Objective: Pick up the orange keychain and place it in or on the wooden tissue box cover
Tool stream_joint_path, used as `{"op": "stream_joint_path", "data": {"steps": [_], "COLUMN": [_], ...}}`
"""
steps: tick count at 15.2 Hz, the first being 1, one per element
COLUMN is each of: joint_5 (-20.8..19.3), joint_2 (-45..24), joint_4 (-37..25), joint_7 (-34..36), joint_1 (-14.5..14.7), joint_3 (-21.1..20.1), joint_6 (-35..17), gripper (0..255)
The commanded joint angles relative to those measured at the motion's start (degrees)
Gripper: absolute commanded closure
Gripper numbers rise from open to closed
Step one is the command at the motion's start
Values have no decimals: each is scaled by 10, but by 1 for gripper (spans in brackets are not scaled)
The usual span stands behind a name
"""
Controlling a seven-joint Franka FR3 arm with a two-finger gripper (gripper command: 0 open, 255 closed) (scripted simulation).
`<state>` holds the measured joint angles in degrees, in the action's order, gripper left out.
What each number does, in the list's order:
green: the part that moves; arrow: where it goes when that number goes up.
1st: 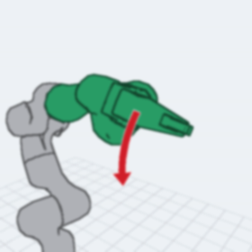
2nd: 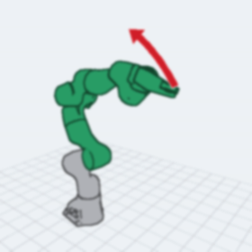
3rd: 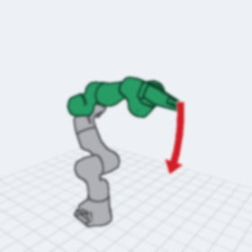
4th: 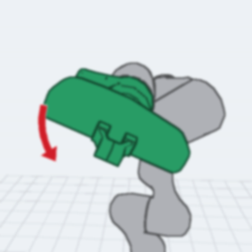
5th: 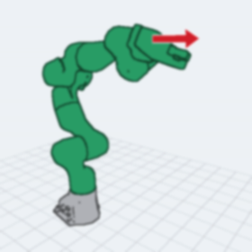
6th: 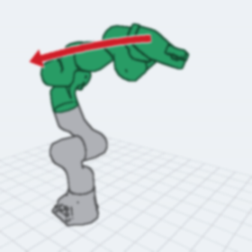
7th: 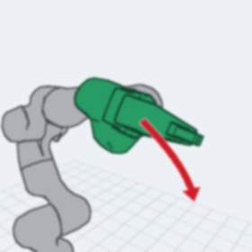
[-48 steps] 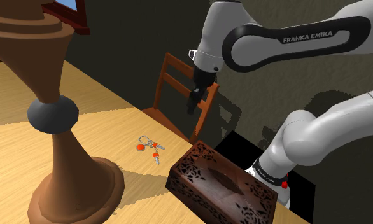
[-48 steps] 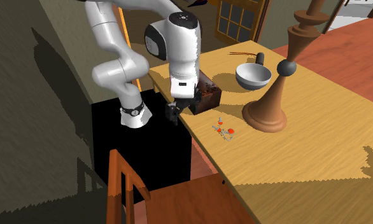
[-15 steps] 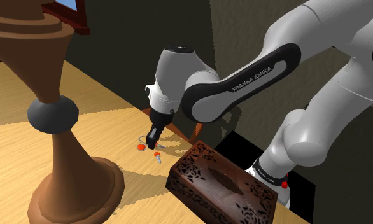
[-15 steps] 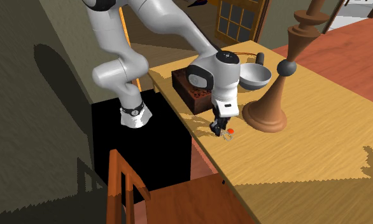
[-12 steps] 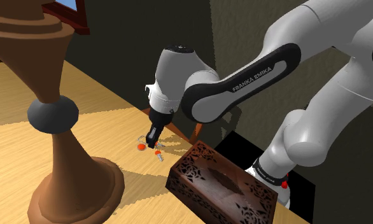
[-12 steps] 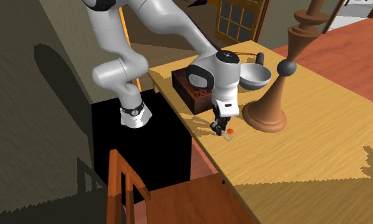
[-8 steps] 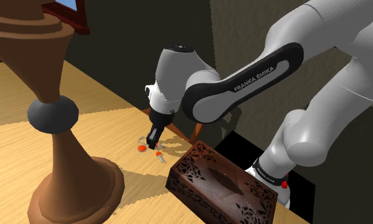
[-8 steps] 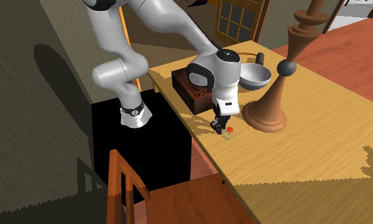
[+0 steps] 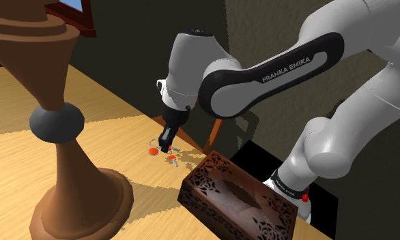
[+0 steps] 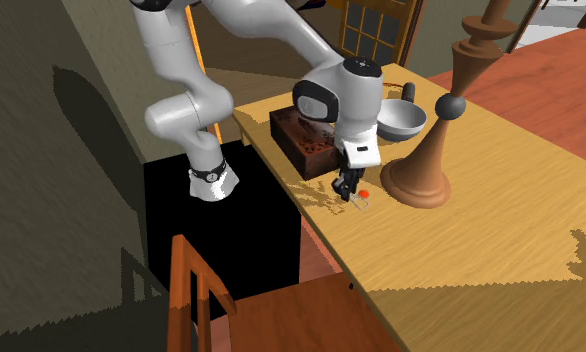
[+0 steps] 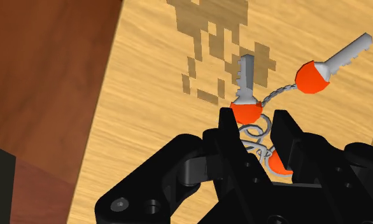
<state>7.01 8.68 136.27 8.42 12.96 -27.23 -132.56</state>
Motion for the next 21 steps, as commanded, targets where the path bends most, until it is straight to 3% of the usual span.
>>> {"op": "stream_joint_path", "data": {"steps": [1,21], "joint_5": [3,18], "joint_2": [9,70], "joint_4": [-9,-112], "joint_7": [-2,-14], "joint_1": [0,1], "joint_3": [2,21], "joint_6": [17,178], "gripper": [255,255]}}
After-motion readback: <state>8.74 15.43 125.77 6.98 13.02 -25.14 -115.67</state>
